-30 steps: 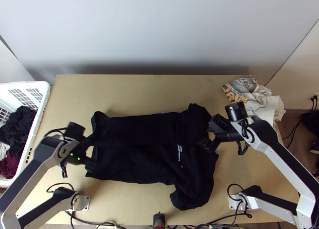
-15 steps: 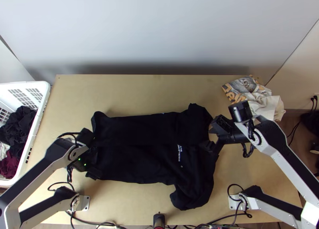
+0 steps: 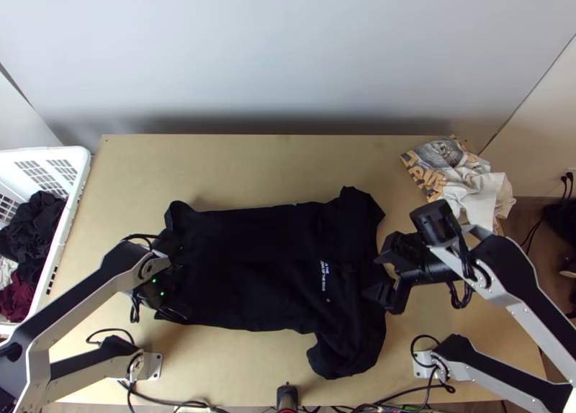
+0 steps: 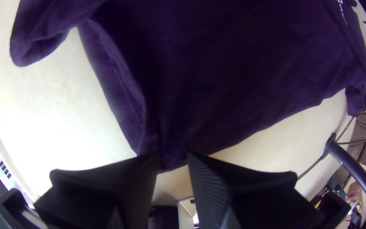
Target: Fold the t-shirt
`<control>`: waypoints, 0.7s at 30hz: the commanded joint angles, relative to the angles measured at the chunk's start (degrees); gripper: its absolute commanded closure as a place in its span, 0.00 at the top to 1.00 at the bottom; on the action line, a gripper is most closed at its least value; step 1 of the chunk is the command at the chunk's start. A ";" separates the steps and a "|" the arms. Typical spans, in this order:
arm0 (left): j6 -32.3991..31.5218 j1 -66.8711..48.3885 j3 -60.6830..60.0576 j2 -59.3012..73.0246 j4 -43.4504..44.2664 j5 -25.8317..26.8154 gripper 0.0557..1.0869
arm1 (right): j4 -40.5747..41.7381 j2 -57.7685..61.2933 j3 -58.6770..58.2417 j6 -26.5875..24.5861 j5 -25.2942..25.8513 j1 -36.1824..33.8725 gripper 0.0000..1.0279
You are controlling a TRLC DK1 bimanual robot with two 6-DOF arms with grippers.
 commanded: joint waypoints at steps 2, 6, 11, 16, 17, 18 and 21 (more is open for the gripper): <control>0.64 0.25 0.34 2.56 0.14 1.60 0.19 | -2.98 -2.05 0.55 0.66 0.58 3.86 0.96; 0.46 0.69 0.43 2.03 0.31 1.52 0.03 | -3.78 -2.40 0.38 0.58 0.67 4.04 0.96; 0.55 0.95 0.52 0.63 -0.13 0.72 0.03 | -4.13 -2.66 -1.29 0.84 0.67 5.71 0.96; 0.81 2.18 0.61 -2.89 -1.00 0.11 0.03 | -4.13 -2.92 -2.79 0.31 0.76 5.62 0.96; 0.90 2.45 0.43 -3.42 -1.18 -0.07 0.03 | -4.04 -2.92 -2.96 0.22 0.76 5.62 0.96; 0.99 2.80 0.34 -3.77 -1.36 -0.33 0.03 | -3.95 -2.84 -3.31 0.05 0.76 5.62 0.96; 0.99 3.76 0.08 -4.38 -1.88 -1.38 0.03 | -3.34 -2.66 -3.93 -0.04 0.76 5.62 0.96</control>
